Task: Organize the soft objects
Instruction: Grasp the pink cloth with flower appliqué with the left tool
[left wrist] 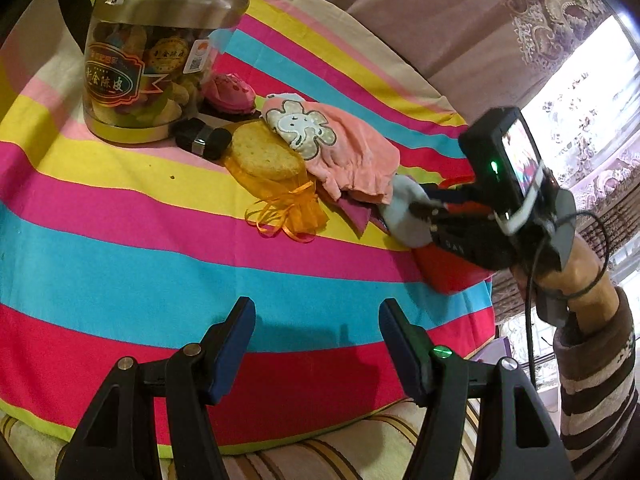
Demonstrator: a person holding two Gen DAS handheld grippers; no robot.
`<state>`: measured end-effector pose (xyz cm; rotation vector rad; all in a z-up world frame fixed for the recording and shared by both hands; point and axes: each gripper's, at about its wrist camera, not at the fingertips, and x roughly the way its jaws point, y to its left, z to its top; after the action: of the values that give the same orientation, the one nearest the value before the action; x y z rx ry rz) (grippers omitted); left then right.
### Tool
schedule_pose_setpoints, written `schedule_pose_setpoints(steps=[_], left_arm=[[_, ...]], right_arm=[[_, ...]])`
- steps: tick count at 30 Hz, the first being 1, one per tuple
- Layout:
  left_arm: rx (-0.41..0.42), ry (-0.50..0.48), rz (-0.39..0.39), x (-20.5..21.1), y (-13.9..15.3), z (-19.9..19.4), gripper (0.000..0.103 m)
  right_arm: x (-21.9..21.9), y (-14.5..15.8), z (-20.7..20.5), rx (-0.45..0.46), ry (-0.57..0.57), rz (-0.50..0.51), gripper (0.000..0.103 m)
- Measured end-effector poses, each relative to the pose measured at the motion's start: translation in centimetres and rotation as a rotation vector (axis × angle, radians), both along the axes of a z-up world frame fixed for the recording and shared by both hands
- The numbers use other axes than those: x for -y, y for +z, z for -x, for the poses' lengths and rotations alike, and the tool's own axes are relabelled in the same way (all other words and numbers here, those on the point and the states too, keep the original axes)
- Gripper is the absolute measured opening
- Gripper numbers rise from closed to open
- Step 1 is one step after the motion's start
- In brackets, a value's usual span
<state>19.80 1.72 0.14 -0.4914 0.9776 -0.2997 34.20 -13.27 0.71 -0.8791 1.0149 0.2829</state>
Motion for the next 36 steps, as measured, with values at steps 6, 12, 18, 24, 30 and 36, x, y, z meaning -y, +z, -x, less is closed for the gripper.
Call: schedule_pose_setpoints(steps=[6,12,18,24,30,36], left_arm=[[0.019,0.009,-0.016,0.1,0.4,-0.5,0.065],[0.028,0.017,-0.03,0.4,0.7,-1.4,0.065],[0.05,0.013,-0.072,1.2,1.3,-3.5,0.065],[0.087,0.046,-0.102,1.3,1.6,-7.0,0.065],[0.074,0.099,-0.076,1.0,0.5,-11.2,0.065],[0.075,0.112,-0.118,2.4,-0.2,-14.9,0.065]], right_arm=[[2.0,1.0,2.7,-0.006,-0.06,-0.22,0.027],[3.8,1.3,6.9,0.022,-0.134,-0.393,0.026],[5.3,2.7,10.9,0.056,-0.239,-0.607,0.026],[6.5,2.6,13.1,0.086,-0.33,-0.726,0.026],[7.2,2.4,14.0,0.117,-0.373,-0.767,0.026],[7.3,2.3,14.3,0.123,-0.376,-0.787,0.026]])
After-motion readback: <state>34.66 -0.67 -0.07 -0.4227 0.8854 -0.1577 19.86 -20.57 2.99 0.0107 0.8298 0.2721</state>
